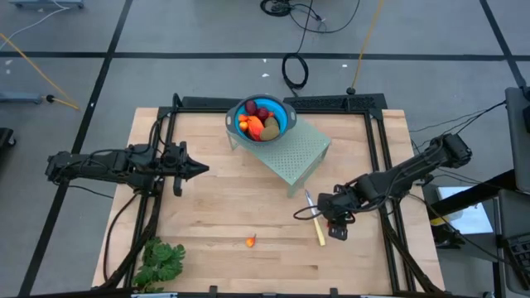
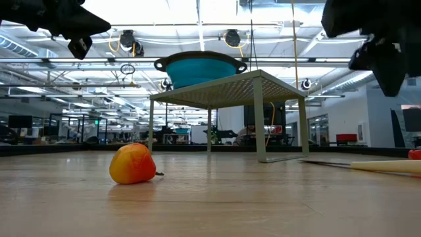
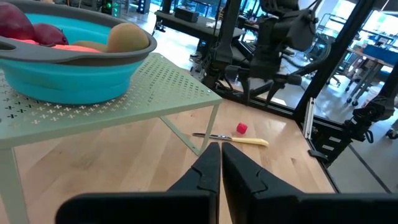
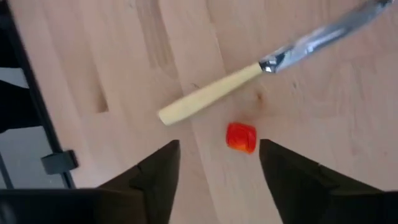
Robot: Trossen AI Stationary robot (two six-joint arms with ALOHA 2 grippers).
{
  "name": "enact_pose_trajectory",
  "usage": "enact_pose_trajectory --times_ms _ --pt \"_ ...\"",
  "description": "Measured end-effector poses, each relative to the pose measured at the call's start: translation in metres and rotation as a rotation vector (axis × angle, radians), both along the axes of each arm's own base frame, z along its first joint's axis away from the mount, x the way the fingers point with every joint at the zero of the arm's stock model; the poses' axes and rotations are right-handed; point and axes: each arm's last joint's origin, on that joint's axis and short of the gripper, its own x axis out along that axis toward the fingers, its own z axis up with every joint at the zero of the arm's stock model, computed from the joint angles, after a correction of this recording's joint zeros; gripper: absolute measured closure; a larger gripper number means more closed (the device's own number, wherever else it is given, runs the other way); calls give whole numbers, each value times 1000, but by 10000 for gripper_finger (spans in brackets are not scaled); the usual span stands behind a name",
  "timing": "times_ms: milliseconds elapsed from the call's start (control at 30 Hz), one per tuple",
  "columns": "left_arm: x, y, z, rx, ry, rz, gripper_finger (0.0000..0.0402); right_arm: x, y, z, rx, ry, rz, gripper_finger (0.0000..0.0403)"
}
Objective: Pick & Place Fruit
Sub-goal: Put the pear into the blue strainer bowl on the shelf
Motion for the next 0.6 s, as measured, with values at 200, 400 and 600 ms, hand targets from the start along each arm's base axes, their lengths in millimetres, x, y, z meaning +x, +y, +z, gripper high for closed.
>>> enact_pose_trajectory --times_ms 200,400,600 --pt "0 0 0 3 0 0 399 -7 -1 -19 28 52 13 161" --pt "0 0 0 2 0 0 386 -6 -1 -32 45 17 14 167" --pt "0 0 0 3 0 0 393 -7 -2 -38 50 6 17 171"
